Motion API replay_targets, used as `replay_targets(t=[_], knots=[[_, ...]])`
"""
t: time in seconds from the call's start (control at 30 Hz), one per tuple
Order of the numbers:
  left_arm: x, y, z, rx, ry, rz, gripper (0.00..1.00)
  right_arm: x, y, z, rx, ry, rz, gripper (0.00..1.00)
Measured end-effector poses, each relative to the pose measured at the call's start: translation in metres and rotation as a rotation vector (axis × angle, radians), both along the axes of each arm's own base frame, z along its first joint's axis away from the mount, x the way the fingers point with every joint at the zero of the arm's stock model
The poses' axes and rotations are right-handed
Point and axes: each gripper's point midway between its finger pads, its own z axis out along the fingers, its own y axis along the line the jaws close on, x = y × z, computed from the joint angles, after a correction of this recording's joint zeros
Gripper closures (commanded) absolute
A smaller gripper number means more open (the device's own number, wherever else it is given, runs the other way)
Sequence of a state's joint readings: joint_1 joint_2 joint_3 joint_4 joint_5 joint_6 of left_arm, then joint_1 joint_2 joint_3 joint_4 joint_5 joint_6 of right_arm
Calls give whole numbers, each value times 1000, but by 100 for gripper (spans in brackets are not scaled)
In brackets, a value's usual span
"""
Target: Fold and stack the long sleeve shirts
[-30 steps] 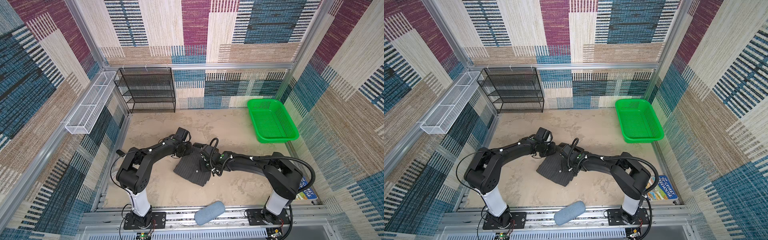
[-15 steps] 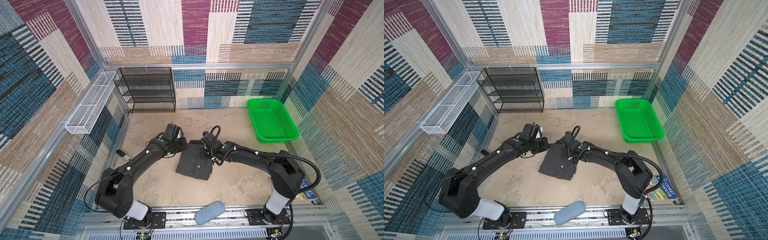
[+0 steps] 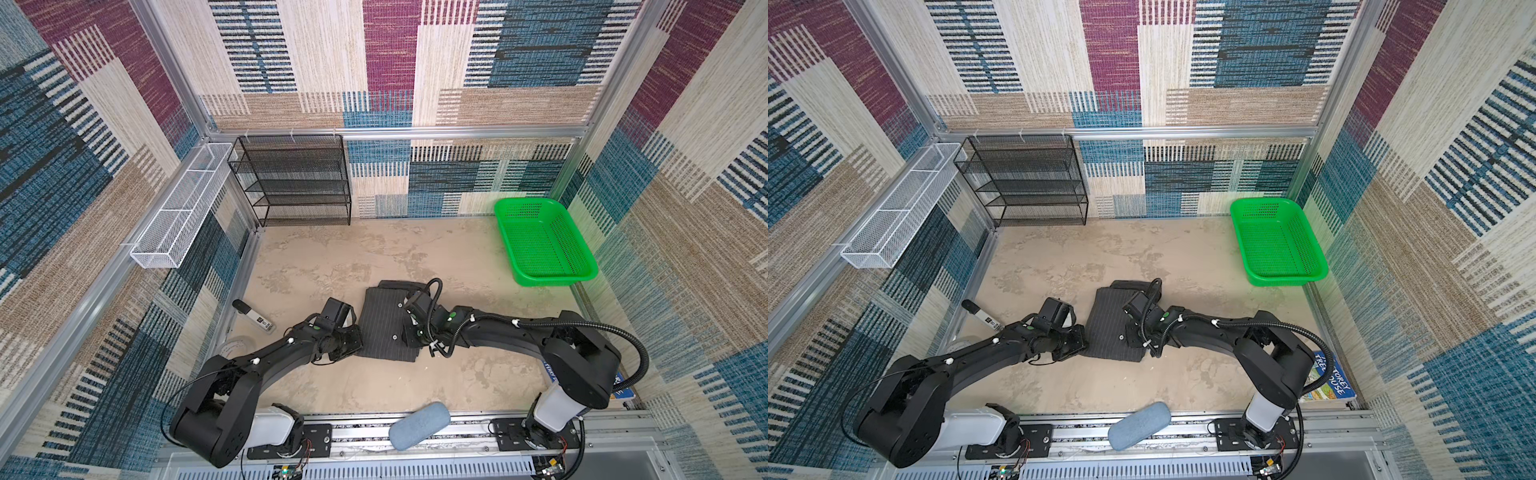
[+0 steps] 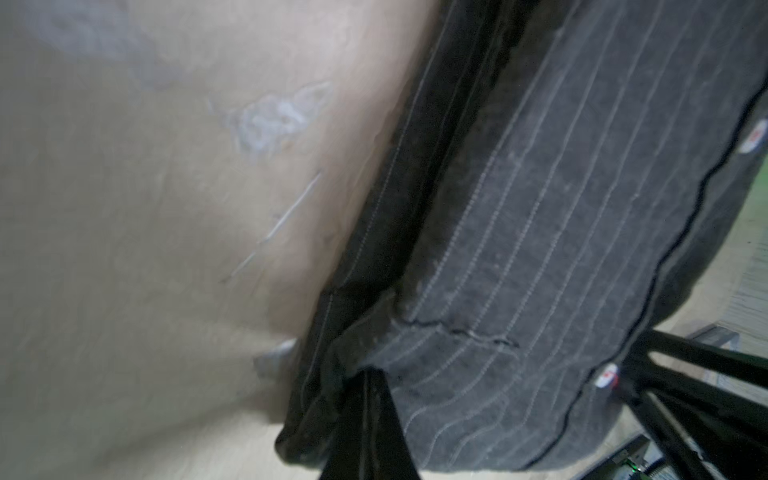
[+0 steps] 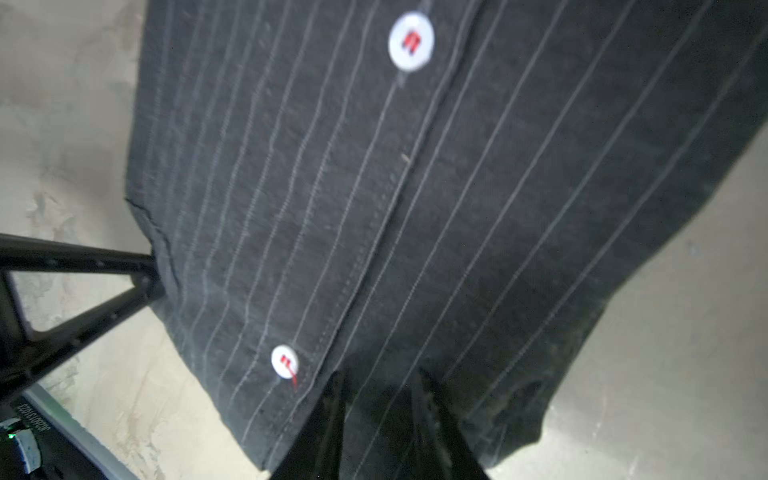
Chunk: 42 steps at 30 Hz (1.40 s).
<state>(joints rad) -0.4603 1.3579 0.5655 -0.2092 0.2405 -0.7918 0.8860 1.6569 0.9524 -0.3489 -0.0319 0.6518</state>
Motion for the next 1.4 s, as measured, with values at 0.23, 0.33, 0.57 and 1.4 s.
replay_targets(t=[0.23,0.33,0.57,1.4], knots=[[4,5,36,-6,-73,31,90,15,0,51,95,-99,-49,38],[14,4,77,-28,-160,39,87,23,-14,68,135,-129,-95,31],[28,2,97,26,-174,-4,63,20,-64,57,178,-71,-208,18],[31,-36,5,166,52,-229,86,21,-32,1,513,85,-157,13]])
